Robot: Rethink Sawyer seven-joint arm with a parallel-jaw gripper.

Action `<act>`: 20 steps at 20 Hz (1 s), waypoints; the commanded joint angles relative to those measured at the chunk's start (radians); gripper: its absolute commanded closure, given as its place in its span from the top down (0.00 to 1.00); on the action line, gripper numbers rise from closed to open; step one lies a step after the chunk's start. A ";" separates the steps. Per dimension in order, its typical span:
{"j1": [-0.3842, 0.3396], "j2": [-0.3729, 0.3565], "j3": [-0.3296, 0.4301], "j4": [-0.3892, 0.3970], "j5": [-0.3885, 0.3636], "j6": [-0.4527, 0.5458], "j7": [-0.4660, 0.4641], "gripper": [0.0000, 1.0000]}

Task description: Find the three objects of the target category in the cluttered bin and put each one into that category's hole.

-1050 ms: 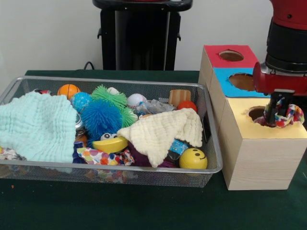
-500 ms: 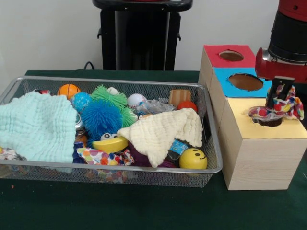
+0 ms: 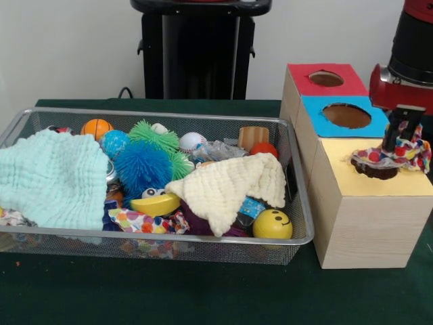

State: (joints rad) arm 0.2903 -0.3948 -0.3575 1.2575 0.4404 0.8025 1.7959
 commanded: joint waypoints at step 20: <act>0.012 0.133 -0.240 -0.129 -0.222 -0.149 0.176 0.00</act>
State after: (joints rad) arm 0.3202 -0.2924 -0.5503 1.1581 0.2841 0.6270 1.7959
